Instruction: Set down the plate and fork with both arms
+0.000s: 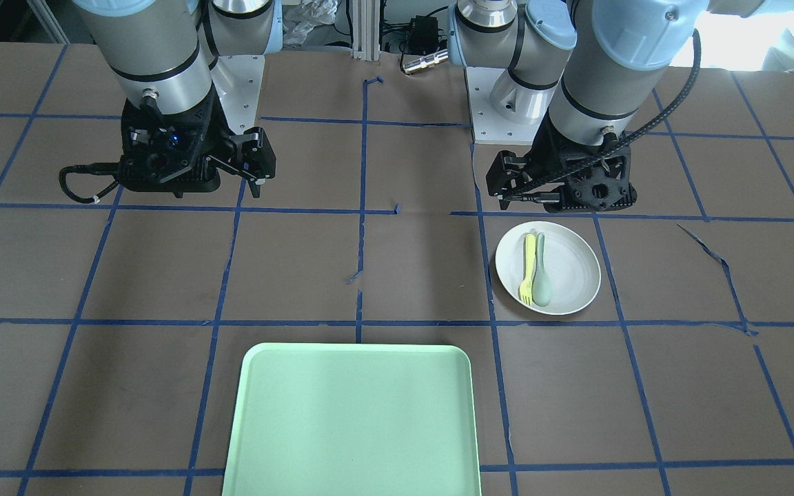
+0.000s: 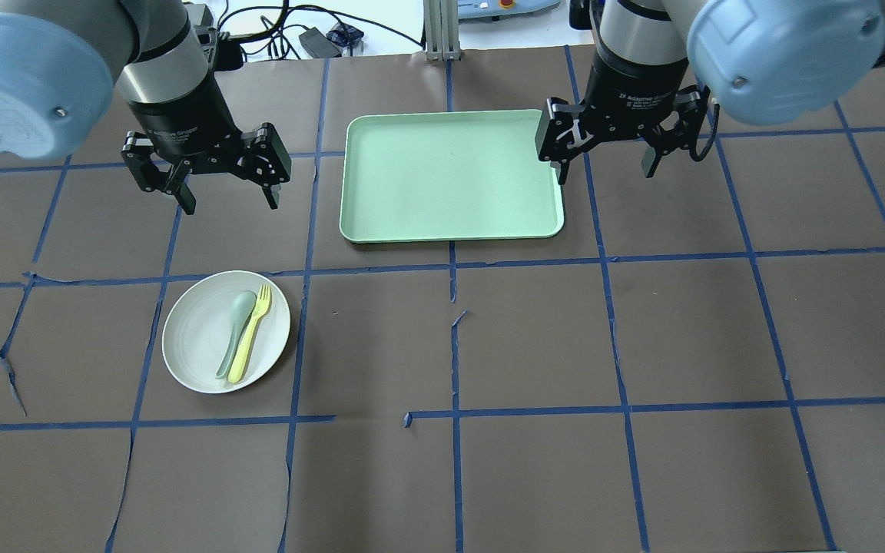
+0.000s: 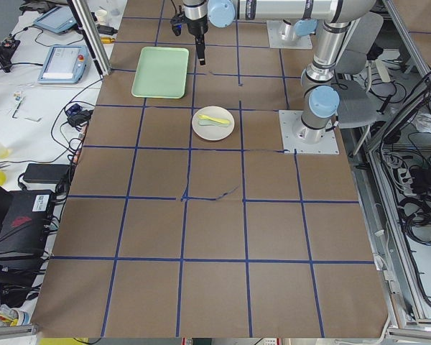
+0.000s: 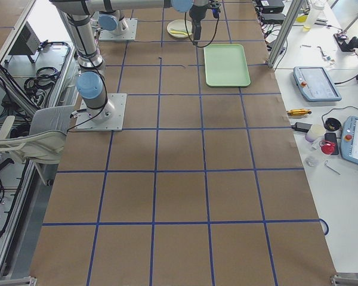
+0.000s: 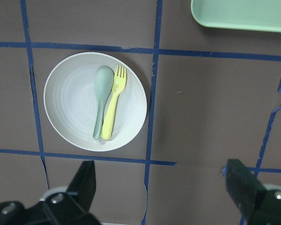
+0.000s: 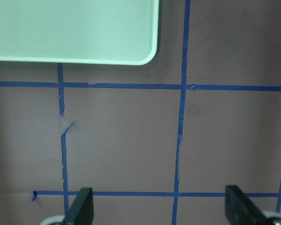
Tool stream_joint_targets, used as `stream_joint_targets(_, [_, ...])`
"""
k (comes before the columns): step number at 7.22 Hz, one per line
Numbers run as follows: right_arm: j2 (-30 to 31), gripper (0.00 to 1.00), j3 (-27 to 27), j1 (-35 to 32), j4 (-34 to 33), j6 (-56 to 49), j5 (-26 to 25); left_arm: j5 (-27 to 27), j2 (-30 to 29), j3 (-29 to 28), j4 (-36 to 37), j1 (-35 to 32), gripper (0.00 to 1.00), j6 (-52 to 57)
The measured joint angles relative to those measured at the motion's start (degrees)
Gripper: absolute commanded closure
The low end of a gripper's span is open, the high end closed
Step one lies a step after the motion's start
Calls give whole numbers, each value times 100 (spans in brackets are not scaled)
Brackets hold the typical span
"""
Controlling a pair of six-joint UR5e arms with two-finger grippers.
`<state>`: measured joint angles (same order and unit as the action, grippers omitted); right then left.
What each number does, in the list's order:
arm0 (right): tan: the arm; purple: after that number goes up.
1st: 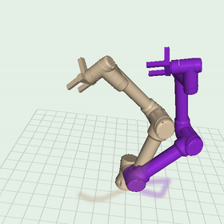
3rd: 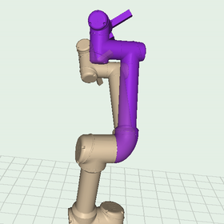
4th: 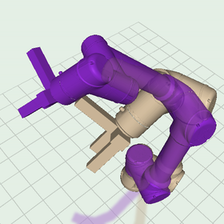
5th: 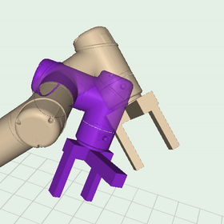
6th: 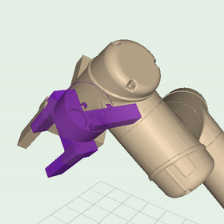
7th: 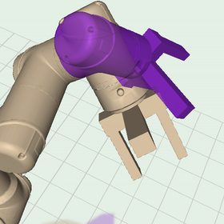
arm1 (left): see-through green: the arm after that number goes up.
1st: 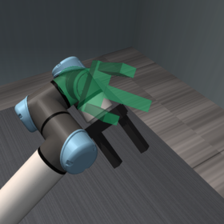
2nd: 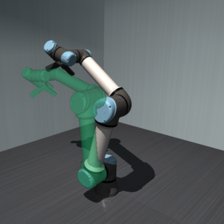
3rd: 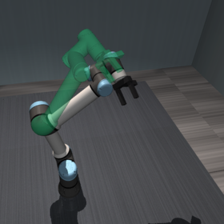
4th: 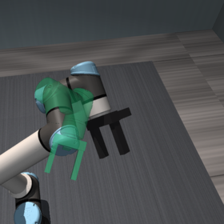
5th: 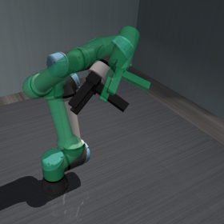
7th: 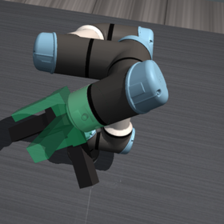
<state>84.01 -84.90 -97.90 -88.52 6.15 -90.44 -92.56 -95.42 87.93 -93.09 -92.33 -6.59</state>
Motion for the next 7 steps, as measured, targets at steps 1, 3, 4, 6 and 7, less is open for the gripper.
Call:
stream_joint_targets(1, [-3,0,0,0,-1,-1,-2,-6,1,13,-5,-6,0,0])
stream_joint_targets(3, [-15,0,-6,-1,4,-1,-52,-34,-12,16,-10,-15,0,-2])
stream_joint_targets(4, [-23,0,-8,-1,15,0,-60,-24,-55,19,-11,-19,0,-8])
stream_joint_targets(6, [-53,0,-11,0,32,-5,-25,-18,-14,41,-17,-19,0,90])
stream_joint_targets(7, [-55,0,-6,10,37,-13,-24,-14,26,51,-24,-19,0,132])
